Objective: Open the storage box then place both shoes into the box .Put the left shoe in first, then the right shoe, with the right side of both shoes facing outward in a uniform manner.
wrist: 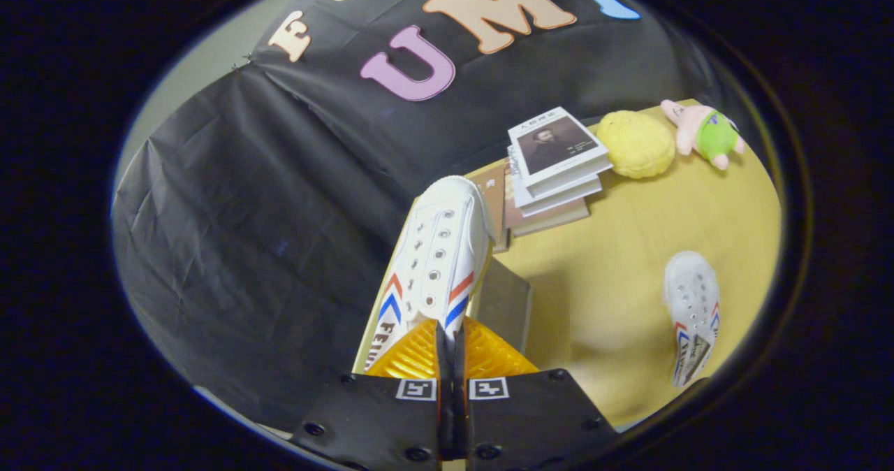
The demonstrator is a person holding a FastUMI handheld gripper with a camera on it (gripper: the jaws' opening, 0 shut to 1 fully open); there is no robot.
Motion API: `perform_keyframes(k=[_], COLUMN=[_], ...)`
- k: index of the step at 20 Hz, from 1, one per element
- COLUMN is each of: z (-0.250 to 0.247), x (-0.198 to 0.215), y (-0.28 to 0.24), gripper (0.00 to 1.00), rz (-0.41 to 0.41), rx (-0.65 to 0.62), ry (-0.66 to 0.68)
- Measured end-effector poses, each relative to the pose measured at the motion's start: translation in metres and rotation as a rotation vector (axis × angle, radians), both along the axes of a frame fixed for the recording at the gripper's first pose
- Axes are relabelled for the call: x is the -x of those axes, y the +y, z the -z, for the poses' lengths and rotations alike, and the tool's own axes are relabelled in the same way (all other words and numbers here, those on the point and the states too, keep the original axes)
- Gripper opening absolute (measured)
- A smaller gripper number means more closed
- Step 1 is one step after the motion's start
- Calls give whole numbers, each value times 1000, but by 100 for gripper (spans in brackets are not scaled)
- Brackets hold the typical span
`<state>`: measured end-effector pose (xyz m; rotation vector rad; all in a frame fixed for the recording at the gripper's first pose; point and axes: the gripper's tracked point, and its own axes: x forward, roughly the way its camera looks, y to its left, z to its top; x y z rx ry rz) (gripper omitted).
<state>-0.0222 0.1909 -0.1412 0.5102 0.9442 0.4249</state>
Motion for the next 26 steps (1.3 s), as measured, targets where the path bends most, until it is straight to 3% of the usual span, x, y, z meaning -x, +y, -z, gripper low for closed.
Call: perform_keyframes(k=[10, 18, 26], z=[50, 107, 136], x=[29, 29, 46], y=[87, 105, 133], gripper=[3, 3, 3], rz=[-116, -65, -131], rx=[40, 160, 237], ry=[77, 150, 204])
